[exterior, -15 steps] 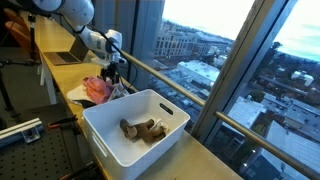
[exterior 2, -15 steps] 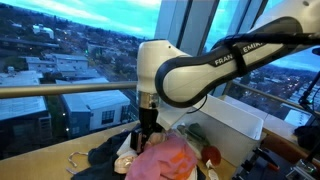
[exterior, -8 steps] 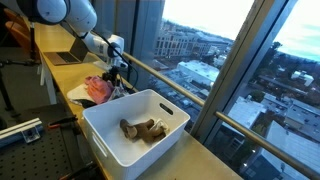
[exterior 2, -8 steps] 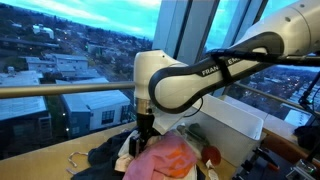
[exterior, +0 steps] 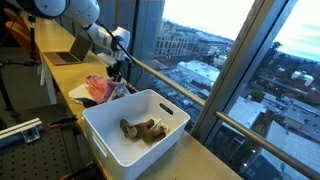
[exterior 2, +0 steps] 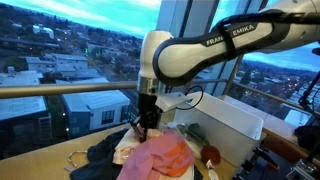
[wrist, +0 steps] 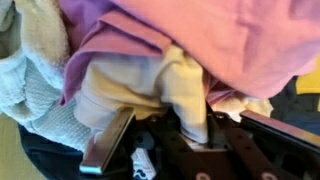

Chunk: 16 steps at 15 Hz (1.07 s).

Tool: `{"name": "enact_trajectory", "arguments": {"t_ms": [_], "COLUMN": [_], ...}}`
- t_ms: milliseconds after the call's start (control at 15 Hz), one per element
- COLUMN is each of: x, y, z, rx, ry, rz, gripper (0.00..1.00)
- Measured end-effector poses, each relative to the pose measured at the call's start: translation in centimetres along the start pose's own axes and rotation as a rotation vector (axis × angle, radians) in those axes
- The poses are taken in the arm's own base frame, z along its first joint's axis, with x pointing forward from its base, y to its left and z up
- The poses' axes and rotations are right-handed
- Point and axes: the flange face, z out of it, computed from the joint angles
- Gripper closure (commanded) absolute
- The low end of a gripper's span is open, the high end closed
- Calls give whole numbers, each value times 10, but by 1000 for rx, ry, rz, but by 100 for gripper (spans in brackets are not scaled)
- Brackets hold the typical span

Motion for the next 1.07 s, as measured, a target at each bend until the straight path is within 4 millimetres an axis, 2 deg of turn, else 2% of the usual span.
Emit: {"name": "enact_trajectory", "arguments": {"t_ms": [267,533,800,1067], "x": [-8,-32,-70,-126], "y": [21,58,103,132], "z": [-61,-136,-207,-275], "rx": [101,118,70,-23], "ry": [40,104,183,272], "rz": [-26,9,89,209], "gripper": [96,96,96,96]}}
